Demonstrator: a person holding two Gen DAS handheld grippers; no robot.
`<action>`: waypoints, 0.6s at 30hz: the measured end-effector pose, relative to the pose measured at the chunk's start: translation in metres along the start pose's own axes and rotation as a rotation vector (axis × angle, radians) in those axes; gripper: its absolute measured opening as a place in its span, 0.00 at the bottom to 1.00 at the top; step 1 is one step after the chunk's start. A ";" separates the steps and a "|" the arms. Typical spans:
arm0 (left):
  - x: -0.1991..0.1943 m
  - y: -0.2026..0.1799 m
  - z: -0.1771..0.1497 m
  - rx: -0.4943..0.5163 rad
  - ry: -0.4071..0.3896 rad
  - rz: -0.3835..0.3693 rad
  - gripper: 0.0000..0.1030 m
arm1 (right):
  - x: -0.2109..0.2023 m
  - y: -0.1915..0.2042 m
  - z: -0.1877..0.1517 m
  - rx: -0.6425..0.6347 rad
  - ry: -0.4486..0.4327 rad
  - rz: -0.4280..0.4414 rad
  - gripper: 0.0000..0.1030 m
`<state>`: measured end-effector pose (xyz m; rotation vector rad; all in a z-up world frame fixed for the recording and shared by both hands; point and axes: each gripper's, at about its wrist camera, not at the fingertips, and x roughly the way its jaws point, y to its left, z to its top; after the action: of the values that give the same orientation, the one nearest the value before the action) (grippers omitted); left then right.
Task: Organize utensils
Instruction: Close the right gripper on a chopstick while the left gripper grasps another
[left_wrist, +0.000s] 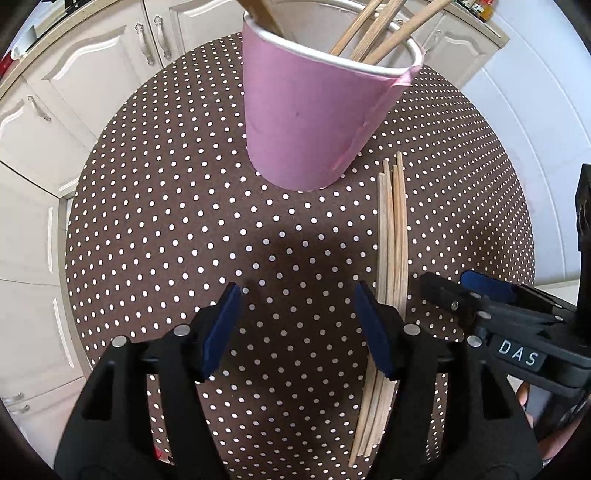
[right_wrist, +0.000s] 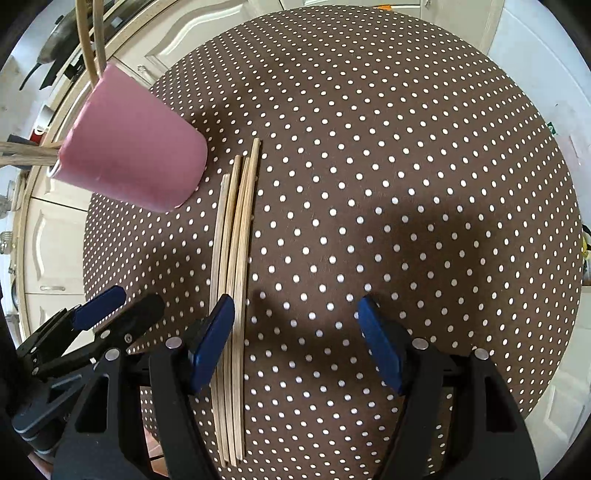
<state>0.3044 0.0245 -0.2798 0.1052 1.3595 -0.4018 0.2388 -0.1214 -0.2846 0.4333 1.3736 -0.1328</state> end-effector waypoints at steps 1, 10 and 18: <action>0.001 0.002 0.001 0.004 0.004 -0.005 0.61 | 0.002 0.005 0.001 -0.005 -0.006 -0.017 0.65; 0.007 0.026 0.020 0.008 -0.001 0.001 0.62 | 0.023 0.057 0.006 -0.057 -0.041 -0.141 0.67; 0.006 0.045 0.032 -0.015 -0.028 0.008 0.62 | 0.034 0.091 0.011 -0.219 -0.065 -0.201 0.27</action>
<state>0.3504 0.0553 -0.2856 0.0922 1.3340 -0.3847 0.2869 -0.0367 -0.2963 0.1064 1.3491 -0.1574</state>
